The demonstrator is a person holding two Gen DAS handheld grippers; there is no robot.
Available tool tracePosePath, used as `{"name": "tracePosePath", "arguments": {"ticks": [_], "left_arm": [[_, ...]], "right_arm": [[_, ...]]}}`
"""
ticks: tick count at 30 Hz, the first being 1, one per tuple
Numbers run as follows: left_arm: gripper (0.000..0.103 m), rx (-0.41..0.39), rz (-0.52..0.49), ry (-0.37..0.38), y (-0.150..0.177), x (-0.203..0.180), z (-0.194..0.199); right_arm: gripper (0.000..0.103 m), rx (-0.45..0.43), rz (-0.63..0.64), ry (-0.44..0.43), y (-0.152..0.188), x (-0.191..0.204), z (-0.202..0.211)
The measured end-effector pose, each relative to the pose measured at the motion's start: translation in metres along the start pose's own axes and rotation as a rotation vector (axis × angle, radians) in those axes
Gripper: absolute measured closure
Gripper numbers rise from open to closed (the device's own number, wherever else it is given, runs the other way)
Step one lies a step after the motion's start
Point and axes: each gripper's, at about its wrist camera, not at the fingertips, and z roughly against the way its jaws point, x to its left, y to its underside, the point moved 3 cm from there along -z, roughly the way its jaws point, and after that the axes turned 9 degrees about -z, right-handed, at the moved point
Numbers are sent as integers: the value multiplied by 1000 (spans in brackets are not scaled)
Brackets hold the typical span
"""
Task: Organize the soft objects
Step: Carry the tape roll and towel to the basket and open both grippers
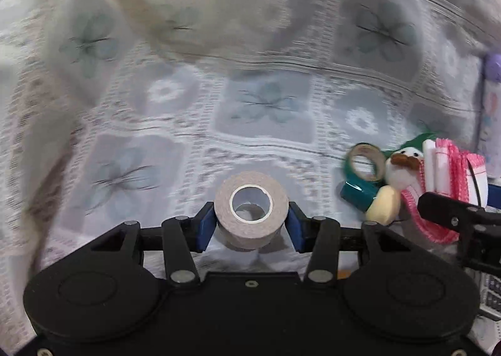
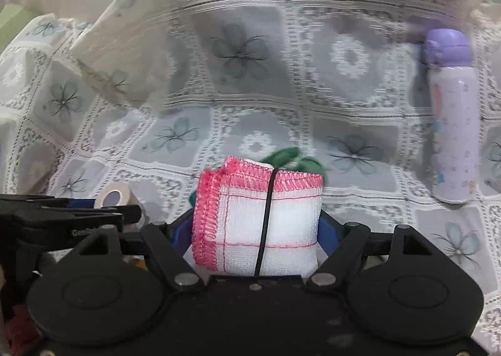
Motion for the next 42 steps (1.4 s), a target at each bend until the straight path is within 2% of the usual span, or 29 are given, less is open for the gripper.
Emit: {"name": "tracePosePath", "arguments": {"ticks": [4,8,10,14,16,18,21,24,27,33,36,42], "left_arm": [[56,-3,33,-70,9,26,12],[56,2,77,-75,22,45,23],[56,3,79,-77,27,49,28],[56,-3,86,-57,32,52,34],[56,-8,95,-45,31,51,35],[56,-14,96,-34,30,49,35],[56,-18,87,-28,28,43,36],[56,-20,84,-17,27,40,36],[56,-27,88,-21,28,40,40],[56,-39,108,-76,37,47,57],[56,-34,132,-136,50,56,68],[56,-12,172,-196,82,71,93]], "right_arm": [[26,-33,72,19,1,30,-3],[26,-63,125,3,2,56,-5],[26,-90,130,24,1,63,-5],[26,-78,58,56,-8,51,-13],[26,-70,61,71,-11,45,-16],[26,-74,68,119,-15,40,-16],[26,-82,-10,164,-22,27,-13],[26,-125,36,169,-21,34,-2],[26,-141,109,87,-13,54,7],[26,-26,168,-140,12,91,2],[26,5,211,-193,26,108,1],[26,84,216,-287,45,118,10]]}}
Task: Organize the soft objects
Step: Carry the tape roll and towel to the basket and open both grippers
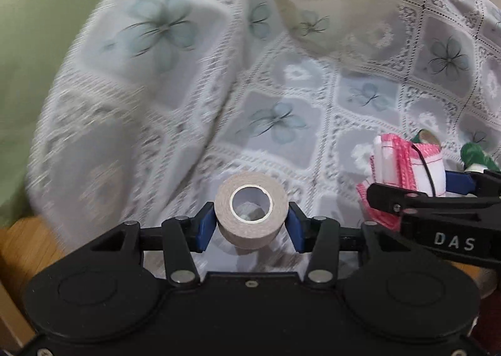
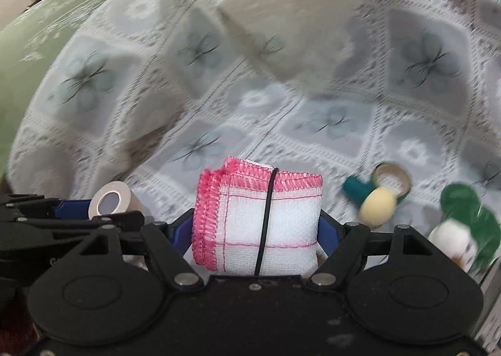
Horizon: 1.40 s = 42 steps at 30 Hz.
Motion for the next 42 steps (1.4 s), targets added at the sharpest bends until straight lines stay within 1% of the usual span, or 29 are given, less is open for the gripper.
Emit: {"name": "tracePosePath", "arguments": {"ticks": [6,11,15,20,25,30,32,36,39,42], "left_arm": [[56,26,13,9,29,5,27],[56,37,-2,27,49,-7,49],[56,31,-45,65,60,-24,71],[56,6,-133,135,75,-59,102],[55,-4,-215,221,94,-97,132],[55,9,-284,284,113,-132,152],[55,18,-310,301,121,-143,158],[55,34,-356,321,139,-161,171],[55,60,-360,340,151,-167,175],[55,86,-352,329,161,-169,176]], "right_arm": [[26,45,-8,-65,34,14,31],[26,74,12,-86,72,18,72],[26,84,24,-79,106,14,112],[26,69,-38,-30,152,-6,169],[26,24,-155,77,192,-41,221],[26,-33,-293,162,220,-72,269],[26,-55,-326,186,226,-81,283],[26,-82,-360,206,240,-87,303],[26,-93,-355,216,250,-81,312],[26,-106,-349,220,258,-72,320]]}}
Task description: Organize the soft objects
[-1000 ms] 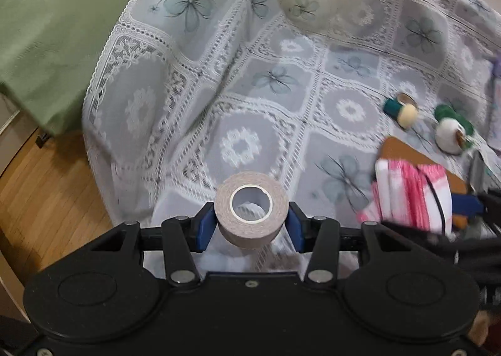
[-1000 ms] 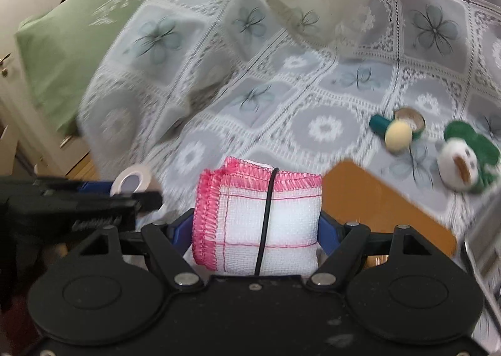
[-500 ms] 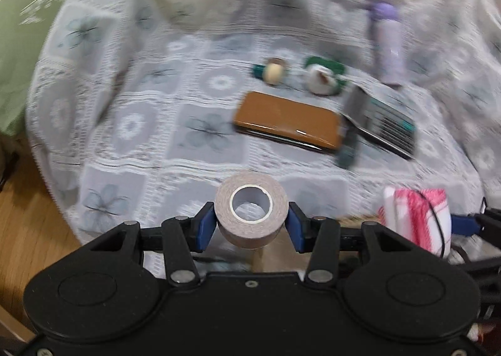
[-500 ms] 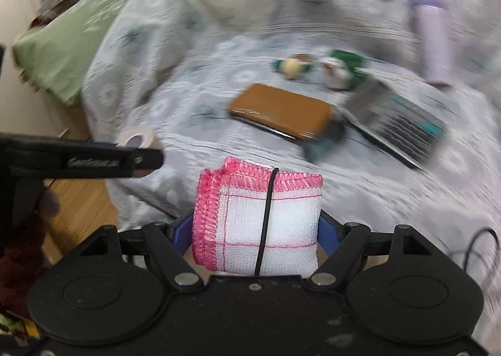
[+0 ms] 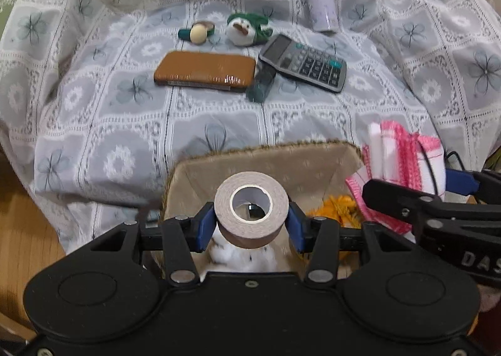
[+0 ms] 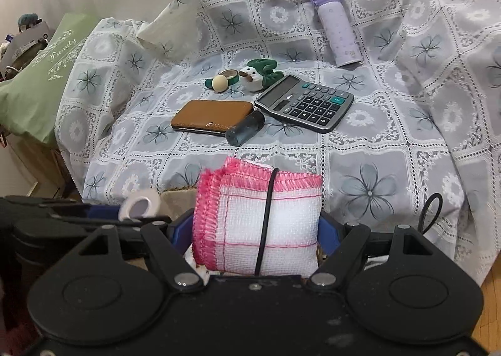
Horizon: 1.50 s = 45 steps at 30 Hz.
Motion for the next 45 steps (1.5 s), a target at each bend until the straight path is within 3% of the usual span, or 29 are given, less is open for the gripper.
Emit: {"name": "tracePosePath", "arguments": {"ticks": [9,18,20,22,45], "left_arm": [[55,15,63,-35,25,4,5],[55,1,77,-52,29,7,4],[50,-6,74,-62,29,7,6],[34,-8,80,-65,30,8,6],[29,11,68,-99,35,6,6]], "right_arm": [[25,1,11,21,16,15,12],[25,-12,27,54,16,17,13],[25,-14,38,64,18,19,13],[24,-15,42,60,20,20,14],[23,-12,-20,92,20,10,13]]}}
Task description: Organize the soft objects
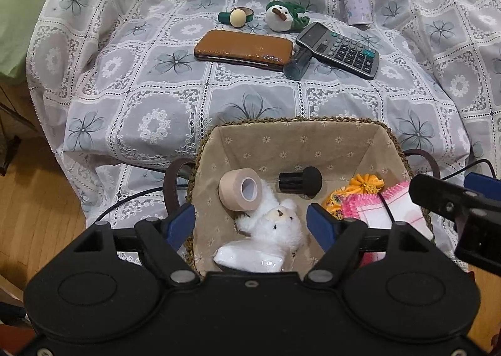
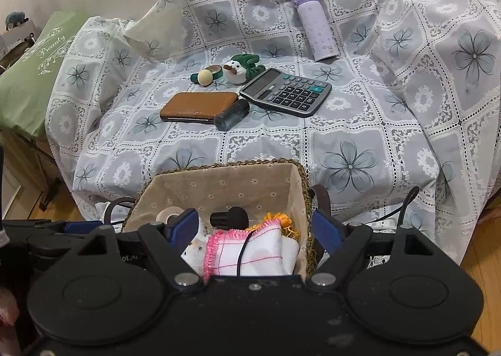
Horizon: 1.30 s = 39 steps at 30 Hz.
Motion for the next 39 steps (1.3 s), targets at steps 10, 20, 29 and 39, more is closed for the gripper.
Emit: {"name": "tracePosePath", "arguments": {"ticks": [10,20,29,39], "left_arm": [[28,5,4,-2,1,1,0],[27,12,5,-9,2,1,0],[27,13,8,-12,3,2,0],[27,12,4,-17,3,2,0]], "right_arm": [[23,2,-9,5,0,-3,-1],[23,-2,-13,10,-1,-5,-1],[23,-12,-17,19,-3,-5,-1],[21,-59,-4,38,-17,-3,-7]]}}
